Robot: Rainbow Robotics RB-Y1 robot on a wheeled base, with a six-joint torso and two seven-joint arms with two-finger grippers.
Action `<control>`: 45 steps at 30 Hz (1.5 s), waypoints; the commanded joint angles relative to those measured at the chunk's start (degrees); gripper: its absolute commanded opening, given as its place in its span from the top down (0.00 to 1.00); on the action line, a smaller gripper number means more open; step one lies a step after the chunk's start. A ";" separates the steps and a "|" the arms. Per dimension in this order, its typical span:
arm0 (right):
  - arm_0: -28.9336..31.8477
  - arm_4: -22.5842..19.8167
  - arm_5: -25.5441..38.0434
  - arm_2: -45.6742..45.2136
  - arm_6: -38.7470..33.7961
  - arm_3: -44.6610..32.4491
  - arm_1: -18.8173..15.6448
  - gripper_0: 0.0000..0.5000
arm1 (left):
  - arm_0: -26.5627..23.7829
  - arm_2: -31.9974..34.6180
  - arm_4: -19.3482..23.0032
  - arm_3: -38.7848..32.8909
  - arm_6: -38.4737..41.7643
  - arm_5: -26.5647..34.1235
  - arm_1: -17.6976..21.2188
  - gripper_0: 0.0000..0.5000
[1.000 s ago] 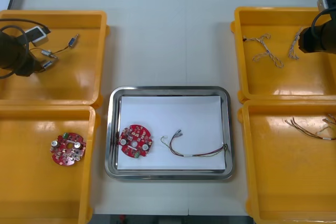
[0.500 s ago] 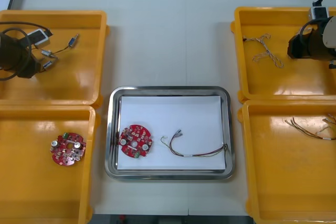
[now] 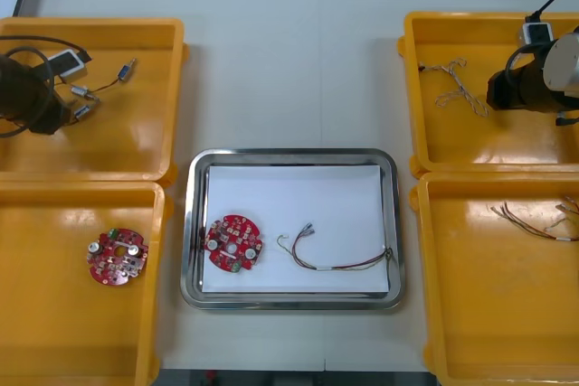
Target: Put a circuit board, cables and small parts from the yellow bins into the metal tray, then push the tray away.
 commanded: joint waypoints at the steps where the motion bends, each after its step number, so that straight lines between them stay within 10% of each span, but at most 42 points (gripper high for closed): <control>1: -2.33 -0.51 -0.65 1.36 -1.24 -0.56 0.67 0.76 | -2.96 1.98 0.03 -1.56 -8.48 1.84 2.94 1.00; 3: -2.33 -0.51 -0.65 1.62 -1.42 -0.56 0.76 1.00 | -3.05 2.24 0.56 -1.83 -8.21 1.92 3.20 1.00; 14: -2.86 -2.09 4.28 1.88 -1.85 -2.14 -0.30 1.00 | -3.84 4.62 2.06 -2.88 -7.25 5.88 3.46 1.00; 30: -2.86 -3.41 30.47 -3.12 -1.85 -13.30 -0.74 1.00 | -3.84 8.39 5.22 -6.57 -4.00 12.29 3.38 1.00; 45: -1.19 -4.73 33.10 -3.48 -1.50 -13.57 -0.74 1.00 | -3.75 9.10 6.80 -13.16 8.13 22.14 3.38 1.00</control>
